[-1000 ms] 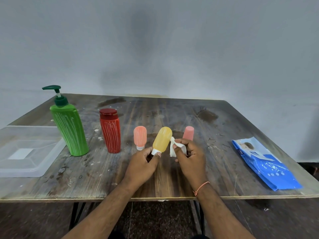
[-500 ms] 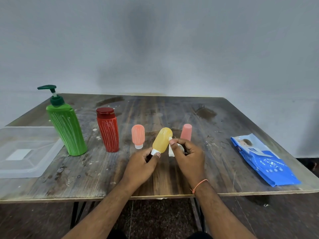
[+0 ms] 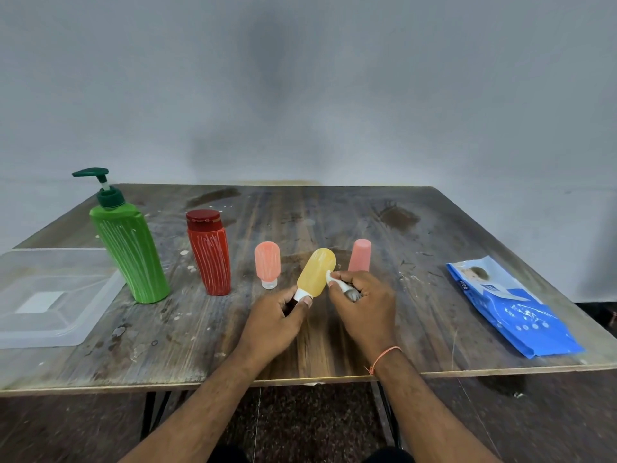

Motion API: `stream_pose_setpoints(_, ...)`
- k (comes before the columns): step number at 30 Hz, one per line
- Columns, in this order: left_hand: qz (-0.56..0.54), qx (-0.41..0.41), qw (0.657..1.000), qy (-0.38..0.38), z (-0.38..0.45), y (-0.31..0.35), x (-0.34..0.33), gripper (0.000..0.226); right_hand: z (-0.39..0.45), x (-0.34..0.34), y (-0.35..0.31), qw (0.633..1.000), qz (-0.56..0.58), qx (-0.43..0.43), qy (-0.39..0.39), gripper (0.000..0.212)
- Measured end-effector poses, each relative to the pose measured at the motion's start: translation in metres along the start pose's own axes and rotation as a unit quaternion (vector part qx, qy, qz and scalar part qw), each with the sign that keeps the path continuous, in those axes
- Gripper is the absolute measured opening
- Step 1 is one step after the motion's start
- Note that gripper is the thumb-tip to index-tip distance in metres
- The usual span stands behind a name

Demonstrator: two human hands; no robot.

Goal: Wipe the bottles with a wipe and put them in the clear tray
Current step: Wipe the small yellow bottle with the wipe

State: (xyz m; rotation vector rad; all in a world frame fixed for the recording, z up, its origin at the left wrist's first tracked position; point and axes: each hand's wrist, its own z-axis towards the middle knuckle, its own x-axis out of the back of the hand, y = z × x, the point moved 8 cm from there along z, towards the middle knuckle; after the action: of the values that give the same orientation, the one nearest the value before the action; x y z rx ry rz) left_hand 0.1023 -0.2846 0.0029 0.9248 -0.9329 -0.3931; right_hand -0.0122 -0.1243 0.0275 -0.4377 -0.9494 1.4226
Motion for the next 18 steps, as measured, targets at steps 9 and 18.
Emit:
stream_pose_setpoints(9, 0.021, -0.011, 1.0, 0.002, 0.001, 0.0, -0.001, 0.021, -0.001, -0.001, -0.009, 0.998, -0.022, 0.051, 0.001, 0.017)
stream_pose_setpoints(18, 0.042, -0.022, 0.999, 0.001, 0.001, -0.002, -0.003, 0.019, -0.002, 0.001, -0.01, 0.997, -0.048, 0.05, 0.019, 0.017)
